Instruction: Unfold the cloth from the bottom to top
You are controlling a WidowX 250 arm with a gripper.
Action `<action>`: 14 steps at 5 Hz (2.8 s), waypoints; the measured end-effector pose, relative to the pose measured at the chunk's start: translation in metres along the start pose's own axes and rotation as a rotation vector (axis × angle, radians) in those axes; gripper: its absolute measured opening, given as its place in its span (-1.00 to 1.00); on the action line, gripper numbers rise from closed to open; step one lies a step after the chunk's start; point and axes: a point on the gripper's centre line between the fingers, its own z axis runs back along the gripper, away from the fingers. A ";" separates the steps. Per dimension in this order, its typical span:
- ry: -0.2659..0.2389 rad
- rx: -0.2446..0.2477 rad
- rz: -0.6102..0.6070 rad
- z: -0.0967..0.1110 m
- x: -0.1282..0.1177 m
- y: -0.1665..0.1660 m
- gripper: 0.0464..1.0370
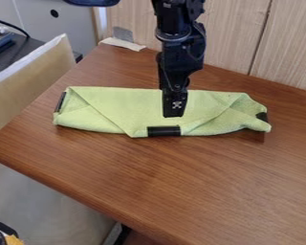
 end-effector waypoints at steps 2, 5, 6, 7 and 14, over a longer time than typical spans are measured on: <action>0.030 -0.037 -0.016 -0.022 -0.006 -0.008 0.93; 0.075 -0.078 -0.028 -0.056 -0.014 -0.015 0.86; 0.080 -0.079 -0.031 -0.058 -0.014 -0.014 0.31; 0.090 -0.094 -0.031 -0.062 -0.015 -0.016 -0.31; -0.009 0.008 0.009 0.008 0.020 0.071 -0.96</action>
